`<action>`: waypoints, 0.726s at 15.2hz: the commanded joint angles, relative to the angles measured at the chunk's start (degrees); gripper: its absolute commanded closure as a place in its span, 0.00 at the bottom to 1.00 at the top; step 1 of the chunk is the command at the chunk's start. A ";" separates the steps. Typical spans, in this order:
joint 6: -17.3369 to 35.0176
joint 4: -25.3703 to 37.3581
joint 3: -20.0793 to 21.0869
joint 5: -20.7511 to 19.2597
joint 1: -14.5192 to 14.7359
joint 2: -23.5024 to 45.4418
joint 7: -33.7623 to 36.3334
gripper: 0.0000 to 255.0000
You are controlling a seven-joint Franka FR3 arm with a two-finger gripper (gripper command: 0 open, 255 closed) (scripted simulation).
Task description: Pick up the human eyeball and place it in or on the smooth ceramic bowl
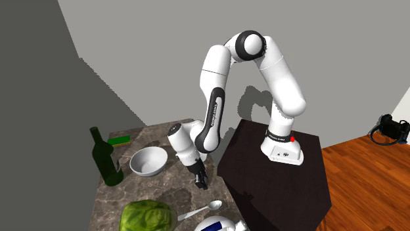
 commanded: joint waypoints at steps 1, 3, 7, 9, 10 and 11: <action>-0.50 -0.28 0.42 0.37 -0.33 -0.79 -0.15 1.00; -1.55 -0.77 1.28 1.17 -0.99 -2.37 -0.49 1.00; -3.73 -1.60 3.00 2.87 -2.30 -5.53 -1.24 1.00; -4.88 -1.94 3.84 3.77 -2.94 -7.11 -1.66 1.00; -5.46 -2.09 4.26 4.24 -3.26 -7.90 -1.88 1.00; -6.05 -2.23 4.67 4.71 -3.57 -8.69 -2.10 1.00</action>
